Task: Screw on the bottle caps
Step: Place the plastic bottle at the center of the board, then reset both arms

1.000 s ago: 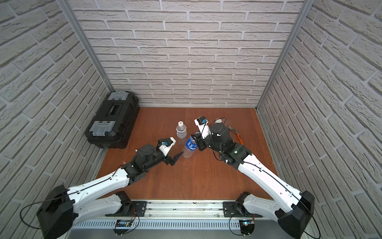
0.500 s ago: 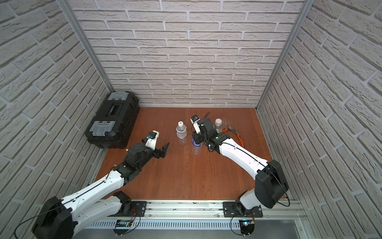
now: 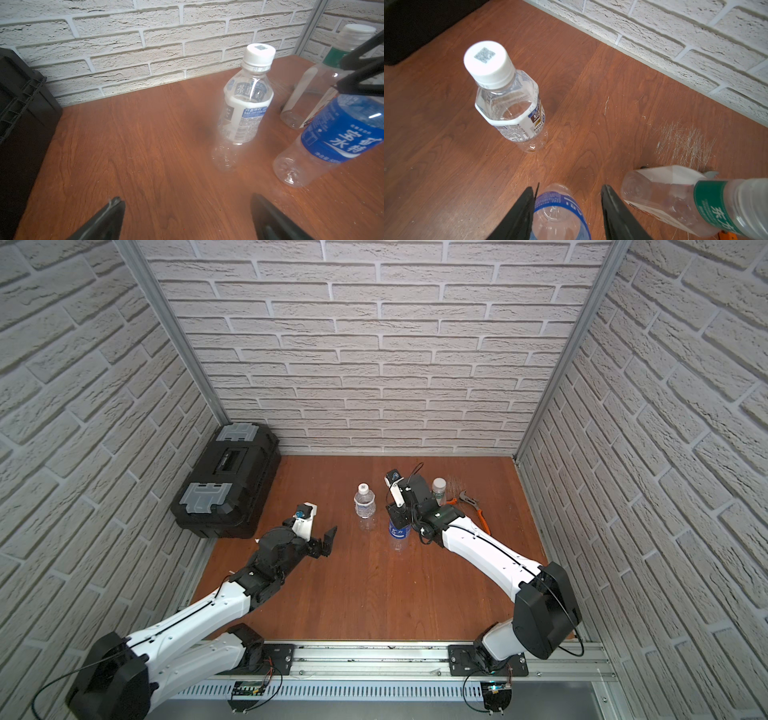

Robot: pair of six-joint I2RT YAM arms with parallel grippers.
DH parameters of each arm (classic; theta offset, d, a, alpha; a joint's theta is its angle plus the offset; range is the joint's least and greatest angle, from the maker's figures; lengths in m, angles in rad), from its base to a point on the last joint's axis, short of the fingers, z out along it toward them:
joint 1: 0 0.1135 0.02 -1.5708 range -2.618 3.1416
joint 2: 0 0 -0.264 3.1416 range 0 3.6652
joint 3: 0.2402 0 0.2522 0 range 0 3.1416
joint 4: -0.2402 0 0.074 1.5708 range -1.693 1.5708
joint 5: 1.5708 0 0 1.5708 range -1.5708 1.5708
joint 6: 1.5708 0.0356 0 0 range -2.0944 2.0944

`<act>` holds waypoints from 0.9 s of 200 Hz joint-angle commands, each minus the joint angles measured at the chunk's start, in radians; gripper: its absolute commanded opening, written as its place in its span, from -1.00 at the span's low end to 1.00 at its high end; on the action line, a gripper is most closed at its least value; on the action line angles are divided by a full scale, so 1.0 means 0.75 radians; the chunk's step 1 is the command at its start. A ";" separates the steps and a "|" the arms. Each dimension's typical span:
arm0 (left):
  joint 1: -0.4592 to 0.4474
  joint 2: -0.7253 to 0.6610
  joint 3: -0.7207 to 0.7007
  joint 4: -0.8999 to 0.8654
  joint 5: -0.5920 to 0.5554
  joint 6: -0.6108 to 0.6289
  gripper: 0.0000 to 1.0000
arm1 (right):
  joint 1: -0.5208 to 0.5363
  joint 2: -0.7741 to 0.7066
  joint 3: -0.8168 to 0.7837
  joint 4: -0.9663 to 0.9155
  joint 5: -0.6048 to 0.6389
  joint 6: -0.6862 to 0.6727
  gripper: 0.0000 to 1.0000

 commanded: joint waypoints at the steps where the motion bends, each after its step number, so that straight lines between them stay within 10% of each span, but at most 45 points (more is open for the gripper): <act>1: 0.008 -0.002 -0.001 0.024 -0.017 -0.015 0.97 | -0.003 -0.088 -0.044 0.062 0.031 0.010 0.24; 99: 0.285 -0.091 -0.009 -0.039 -0.327 -0.161 0.96 | -0.203 -0.703 -0.338 -0.119 0.283 -0.085 0.80; 180: 0.730 0.205 -0.209 0.541 -0.353 0.120 0.97 | -0.588 -0.422 -1.120 1.194 0.254 -0.031 0.85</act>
